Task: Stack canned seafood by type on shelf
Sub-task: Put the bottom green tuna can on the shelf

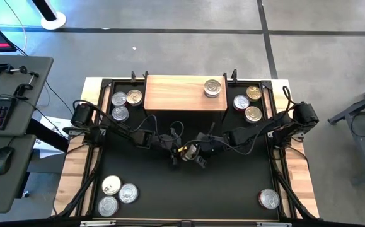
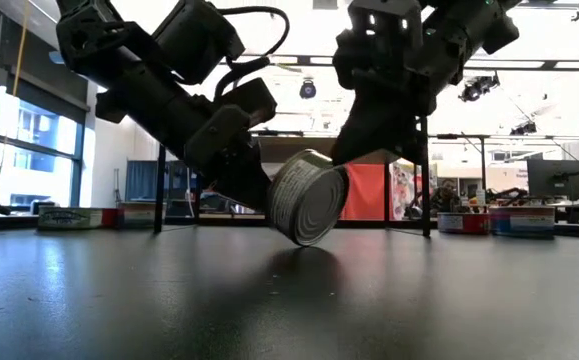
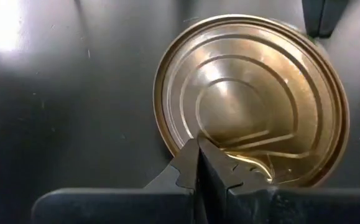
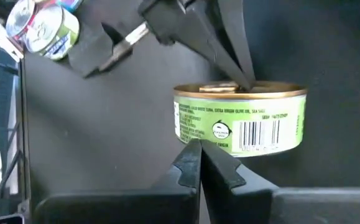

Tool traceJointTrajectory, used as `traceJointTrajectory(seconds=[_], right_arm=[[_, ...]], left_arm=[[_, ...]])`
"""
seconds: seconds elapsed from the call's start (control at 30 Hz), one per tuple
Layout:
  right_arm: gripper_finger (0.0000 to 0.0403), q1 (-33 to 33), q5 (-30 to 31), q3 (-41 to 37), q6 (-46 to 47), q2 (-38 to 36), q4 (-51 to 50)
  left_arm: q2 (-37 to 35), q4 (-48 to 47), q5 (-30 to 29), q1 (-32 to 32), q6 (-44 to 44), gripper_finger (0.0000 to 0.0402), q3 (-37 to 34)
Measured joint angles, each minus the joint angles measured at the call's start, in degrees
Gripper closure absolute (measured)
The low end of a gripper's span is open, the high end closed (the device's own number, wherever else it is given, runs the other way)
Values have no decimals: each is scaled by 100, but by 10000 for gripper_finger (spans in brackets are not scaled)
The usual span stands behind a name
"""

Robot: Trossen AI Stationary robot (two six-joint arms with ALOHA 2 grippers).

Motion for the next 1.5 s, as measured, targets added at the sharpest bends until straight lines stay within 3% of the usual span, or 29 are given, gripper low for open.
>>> traceJointTrajectory(seconds=[0.77, 0.87, 1.1, 1.27, 1.37, 1.5], right_arm=[[403, -59, 40, -24, -517, 13, 741], [403, -61, -225, -24, -710, -39, 762], [395, -208, -751, -22, -1919, -622, 714], [328, -620, -1775, -22, -2296, -619, 575], [257, -760, -1908, 62, -2743, -498, 364], [159, -859, -1930, 721, -3778, -184, -637]], left_arm=[[-269, -30, 37, -121, -6, 401, 2], [-532, -557, 191, -103, -4, 401, 5], [-1977, -3073, 12, 120, -14, 401, -35], [-2984, -2749, -220, 116, -949, 401, -404], [-3391, -2307, -511, -45, -1594, 401, -591], [-3703, -1880, -803, -352, -1893, 401, -675]])
